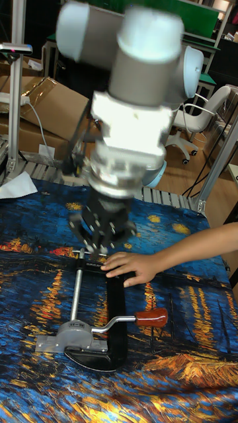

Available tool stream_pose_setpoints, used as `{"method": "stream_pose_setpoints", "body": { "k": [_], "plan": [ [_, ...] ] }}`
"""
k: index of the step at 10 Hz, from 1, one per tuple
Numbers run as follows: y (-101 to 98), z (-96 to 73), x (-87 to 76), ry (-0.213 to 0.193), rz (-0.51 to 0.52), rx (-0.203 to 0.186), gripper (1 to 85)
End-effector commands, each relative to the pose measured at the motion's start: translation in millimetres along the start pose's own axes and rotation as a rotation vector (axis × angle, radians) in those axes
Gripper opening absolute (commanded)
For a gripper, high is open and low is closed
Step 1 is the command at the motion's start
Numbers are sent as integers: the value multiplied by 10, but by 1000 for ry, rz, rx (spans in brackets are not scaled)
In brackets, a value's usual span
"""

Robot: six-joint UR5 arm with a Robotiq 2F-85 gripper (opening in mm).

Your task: Push down the lever

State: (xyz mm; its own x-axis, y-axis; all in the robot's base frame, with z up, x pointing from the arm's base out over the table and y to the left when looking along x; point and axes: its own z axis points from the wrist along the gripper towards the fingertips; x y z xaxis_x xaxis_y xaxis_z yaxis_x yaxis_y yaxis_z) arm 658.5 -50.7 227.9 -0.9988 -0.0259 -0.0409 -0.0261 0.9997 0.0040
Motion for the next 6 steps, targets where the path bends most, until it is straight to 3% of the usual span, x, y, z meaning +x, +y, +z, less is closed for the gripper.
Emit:
{"method": "stream_pose_setpoints", "body": {
  "k": [1,3,4,6],
  "plan": [
    [-153,-293,15,-22,126,-9,10],
    [-1,-335,-5,-26,169,-79,10],
    [-33,-348,-68,-58,162,-66,10],
    [-5,-352,-71,-63,146,-71,10]
  ]
}}
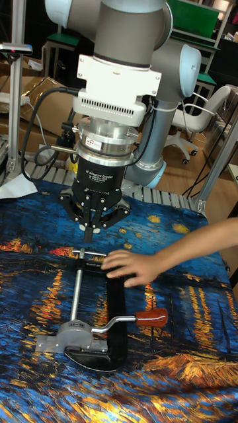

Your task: Push down the lever

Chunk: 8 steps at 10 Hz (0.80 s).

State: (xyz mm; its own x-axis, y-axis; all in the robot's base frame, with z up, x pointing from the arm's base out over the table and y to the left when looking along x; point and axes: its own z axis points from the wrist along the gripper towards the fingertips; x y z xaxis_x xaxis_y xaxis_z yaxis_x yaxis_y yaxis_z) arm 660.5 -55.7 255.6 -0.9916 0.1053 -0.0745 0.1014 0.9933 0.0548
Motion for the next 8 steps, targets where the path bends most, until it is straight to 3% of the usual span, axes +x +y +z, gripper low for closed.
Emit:
{"method": "stream_pose_setpoints", "body": {
  "k": [1,8],
  "plan": [
    [61,-57,-50,-24,13,-23,10],
    [72,-19,-51,-13,-18,-32,10]
  ]
}}
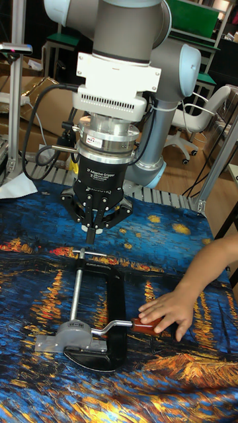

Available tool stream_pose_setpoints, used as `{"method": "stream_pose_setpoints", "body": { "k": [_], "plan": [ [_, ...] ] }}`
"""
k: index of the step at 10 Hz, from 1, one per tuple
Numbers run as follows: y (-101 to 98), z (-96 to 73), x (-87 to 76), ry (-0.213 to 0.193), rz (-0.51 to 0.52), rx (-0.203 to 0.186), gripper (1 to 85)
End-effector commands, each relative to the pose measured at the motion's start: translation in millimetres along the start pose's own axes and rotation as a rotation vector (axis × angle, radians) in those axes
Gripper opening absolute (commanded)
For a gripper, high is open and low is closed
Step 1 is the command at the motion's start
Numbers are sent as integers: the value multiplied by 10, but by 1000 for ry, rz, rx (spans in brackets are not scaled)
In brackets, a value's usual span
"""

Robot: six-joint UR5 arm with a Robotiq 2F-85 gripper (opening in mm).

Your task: Push down the lever

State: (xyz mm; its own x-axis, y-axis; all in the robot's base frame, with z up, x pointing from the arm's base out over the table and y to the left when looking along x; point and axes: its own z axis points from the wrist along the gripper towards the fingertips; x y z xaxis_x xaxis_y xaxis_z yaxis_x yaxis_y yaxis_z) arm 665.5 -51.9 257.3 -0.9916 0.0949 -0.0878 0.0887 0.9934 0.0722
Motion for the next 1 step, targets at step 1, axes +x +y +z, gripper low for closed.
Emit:
{"method": "stream_pose_setpoints", "body": {
  "k": [1],
  "plan": [
    [23,-5,-3,1,-8,-12,10]
  ]
}}
